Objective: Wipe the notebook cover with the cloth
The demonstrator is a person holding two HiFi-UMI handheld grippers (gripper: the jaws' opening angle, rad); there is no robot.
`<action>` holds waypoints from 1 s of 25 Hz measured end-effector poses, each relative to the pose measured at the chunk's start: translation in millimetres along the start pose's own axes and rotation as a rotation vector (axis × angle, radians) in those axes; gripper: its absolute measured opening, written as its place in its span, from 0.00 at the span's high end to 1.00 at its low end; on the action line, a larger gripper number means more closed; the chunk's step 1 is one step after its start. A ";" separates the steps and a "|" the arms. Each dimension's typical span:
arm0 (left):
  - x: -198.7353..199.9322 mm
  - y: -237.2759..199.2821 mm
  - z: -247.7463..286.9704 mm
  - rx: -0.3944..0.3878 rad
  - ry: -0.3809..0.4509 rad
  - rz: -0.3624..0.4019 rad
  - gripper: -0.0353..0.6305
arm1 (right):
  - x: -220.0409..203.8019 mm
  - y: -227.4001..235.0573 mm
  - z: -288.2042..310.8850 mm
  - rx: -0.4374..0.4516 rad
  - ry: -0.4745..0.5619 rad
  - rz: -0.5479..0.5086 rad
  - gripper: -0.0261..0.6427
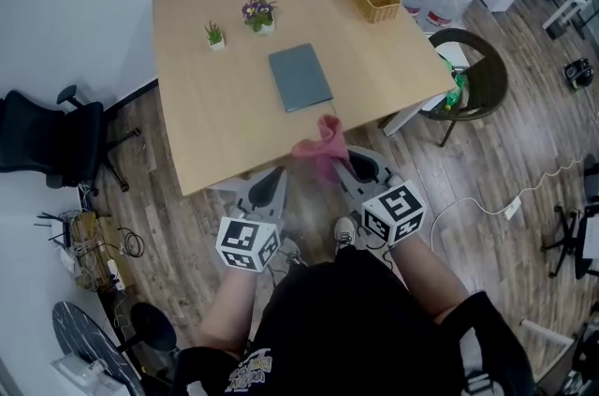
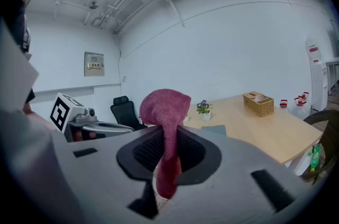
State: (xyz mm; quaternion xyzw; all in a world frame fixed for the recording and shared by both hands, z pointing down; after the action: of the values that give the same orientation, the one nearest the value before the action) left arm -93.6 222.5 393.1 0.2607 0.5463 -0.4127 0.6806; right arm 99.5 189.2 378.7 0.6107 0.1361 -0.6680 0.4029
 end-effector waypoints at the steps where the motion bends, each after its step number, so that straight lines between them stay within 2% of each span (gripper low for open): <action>1: 1.1 2.7 3.9 0.012 -0.001 -0.001 0.93 | 1.5 6.5 0.4 0.010 -0.001 0.002 0.87; 9: 10.8 20.3 29.9 0.134 -0.019 -0.004 0.93 | 10.7 54.6 4.4 0.103 -0.010 0.024 0.87; 13: 11.1 27.8 43.2 0.168 -0.037 -0.004 0.93 | 11.7 75.9 4.8 0.125 -0.020 0.036 0.87; 20: 15.1 20.4 65.9 0.192 -0.050 -0.001 0.93 | 18.7 100.3 8.0 0.103 -0.015 0.062 0.87; 25: 13.1 -0.4 86.1 0.166 -0.058 -0.005 0.93 | 19.0 112.8 20.9 0.056 -0.023 0.074 0.87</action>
State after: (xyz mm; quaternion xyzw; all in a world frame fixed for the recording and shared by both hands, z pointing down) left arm -47.6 149.2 403.5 0.3026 0.4911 -0.4657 0.6711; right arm 165.6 96.1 400.6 0.6186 0.0899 -0.6632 0.4117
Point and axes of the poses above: the fingertips, and each gripper's own axes: z forward along the fingers, y to its right, x out of its top, the point moved 8 cm from there along -z, backward along the fingers, and after that the axes turned 6 degrees about z, right-handed, at the moved point
